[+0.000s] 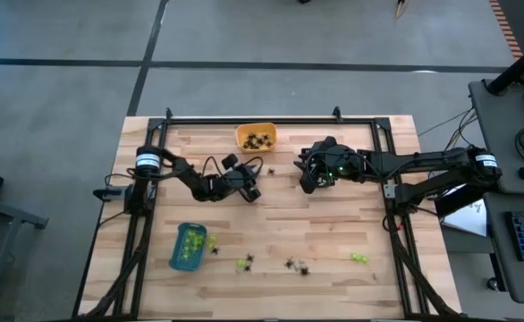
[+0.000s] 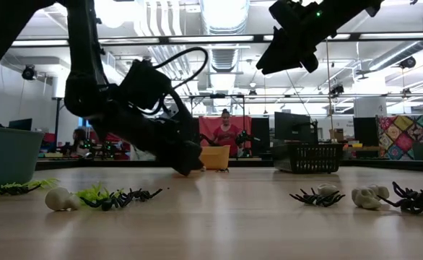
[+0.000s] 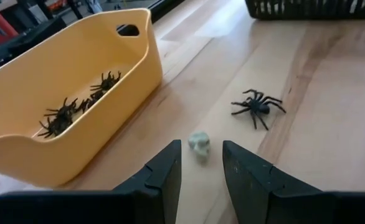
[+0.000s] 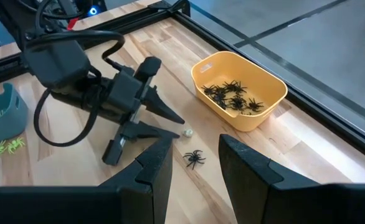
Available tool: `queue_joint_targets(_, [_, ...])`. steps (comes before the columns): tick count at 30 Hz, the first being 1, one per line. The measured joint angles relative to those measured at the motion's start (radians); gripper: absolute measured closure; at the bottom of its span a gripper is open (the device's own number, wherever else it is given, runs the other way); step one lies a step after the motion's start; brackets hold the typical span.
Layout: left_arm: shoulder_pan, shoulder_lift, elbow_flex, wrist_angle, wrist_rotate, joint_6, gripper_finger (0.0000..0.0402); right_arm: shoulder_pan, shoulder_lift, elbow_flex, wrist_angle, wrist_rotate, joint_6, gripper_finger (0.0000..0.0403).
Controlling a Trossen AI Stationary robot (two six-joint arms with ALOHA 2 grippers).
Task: Sort Halloween decoration
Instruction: Put the white skull toy into the black bin
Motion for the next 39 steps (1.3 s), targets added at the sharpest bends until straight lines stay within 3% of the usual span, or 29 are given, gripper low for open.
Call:
queue_joint_targets(7, [0.013, 0.02, 0.001, 0.039, 0.005, 0.002, 0.0301, 0.0, 0.0, 0.0, 0.0, 0.0, -0.002, 0.028])
queue_joint_targets(15, [0.029, 0.06, 0.003, 0.101, 0.082, 0.01, 0.0301, 0.0, 0.0, -0.001, 0.0, 0.0, -0.002, 0.028])
queue_joint_targets(30, [0.056, 0.064, 0.001, 0.076, 0.087, -0.052, 0.0306, 0.0, 0.0, -0.001, 0.0, 0.0, 0.001, 0.028])
queue_joint_targets(39, [0.062, 0.065, 0.002, 0.076, 0.14, -0.023, 0.0325, 0.0, 0.0, -0.001, 0.0, 0.0, 0.0, 0.028])
